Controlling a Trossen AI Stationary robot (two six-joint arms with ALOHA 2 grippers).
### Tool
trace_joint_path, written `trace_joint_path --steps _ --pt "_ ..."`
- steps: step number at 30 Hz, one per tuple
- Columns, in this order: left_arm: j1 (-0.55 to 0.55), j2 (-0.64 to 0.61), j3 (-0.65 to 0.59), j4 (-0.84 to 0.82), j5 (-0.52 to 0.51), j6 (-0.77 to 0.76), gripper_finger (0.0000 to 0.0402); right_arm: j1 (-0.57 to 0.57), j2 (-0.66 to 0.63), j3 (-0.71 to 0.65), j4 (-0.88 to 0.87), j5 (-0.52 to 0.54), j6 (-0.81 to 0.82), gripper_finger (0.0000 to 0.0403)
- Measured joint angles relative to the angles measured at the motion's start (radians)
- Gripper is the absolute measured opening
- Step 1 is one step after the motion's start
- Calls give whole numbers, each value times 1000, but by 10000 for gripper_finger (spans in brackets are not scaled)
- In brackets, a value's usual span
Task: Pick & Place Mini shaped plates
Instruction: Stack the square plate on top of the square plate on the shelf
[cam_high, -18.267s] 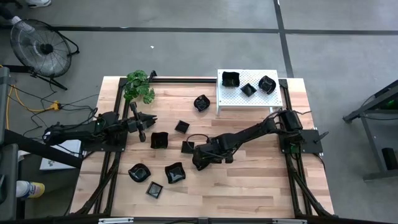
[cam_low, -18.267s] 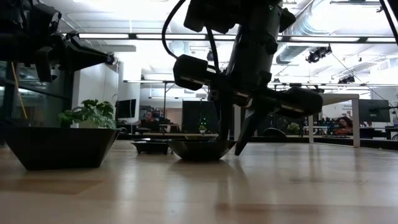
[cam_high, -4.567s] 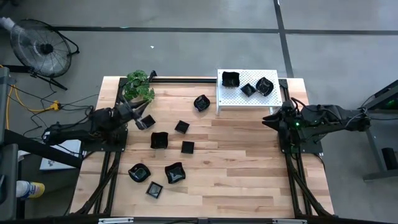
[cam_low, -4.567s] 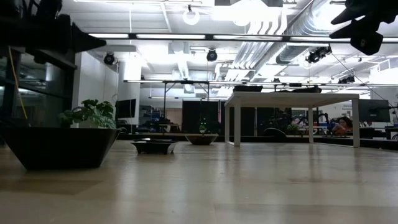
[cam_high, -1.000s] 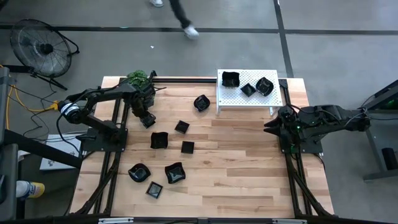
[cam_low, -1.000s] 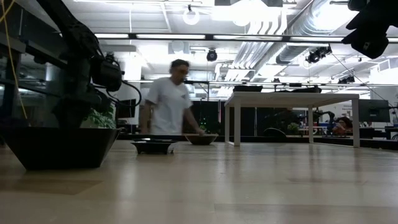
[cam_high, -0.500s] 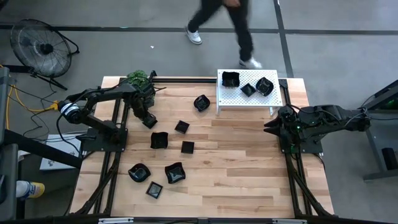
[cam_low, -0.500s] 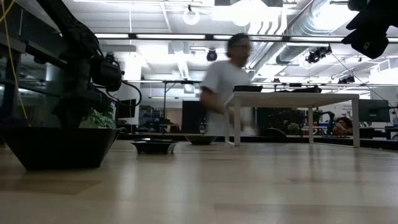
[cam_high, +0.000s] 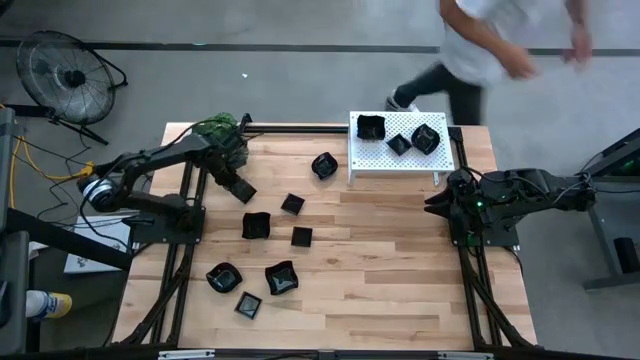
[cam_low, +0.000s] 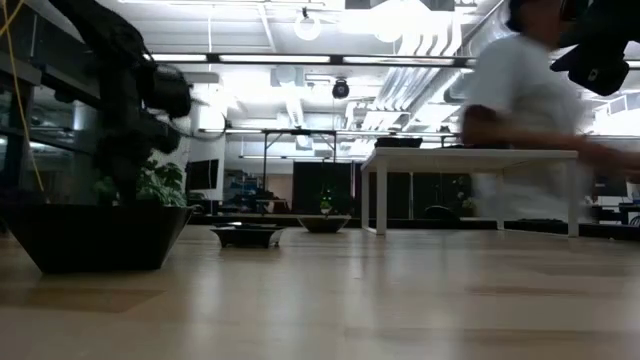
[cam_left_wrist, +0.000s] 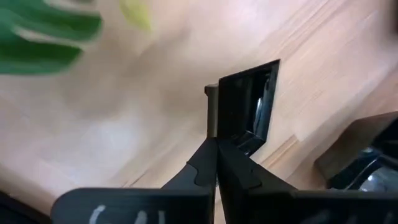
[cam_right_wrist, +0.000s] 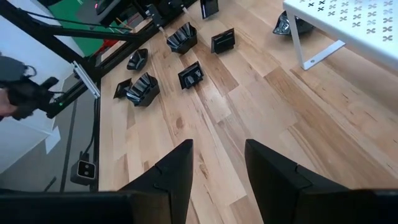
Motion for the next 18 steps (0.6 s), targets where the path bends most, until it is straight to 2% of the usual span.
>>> trace_joint_path --steps 9,13,18 --pt "-117 -177 118 14 -59 -23 0 0 0 0 2 2 -5 140" --pt "-206 -204 196 41 -147 -23 0 0 9 0 61 45 11 140" --pt "-328 -207 282 188 -271 -22 0 0 59 0 185 139 -67 140"
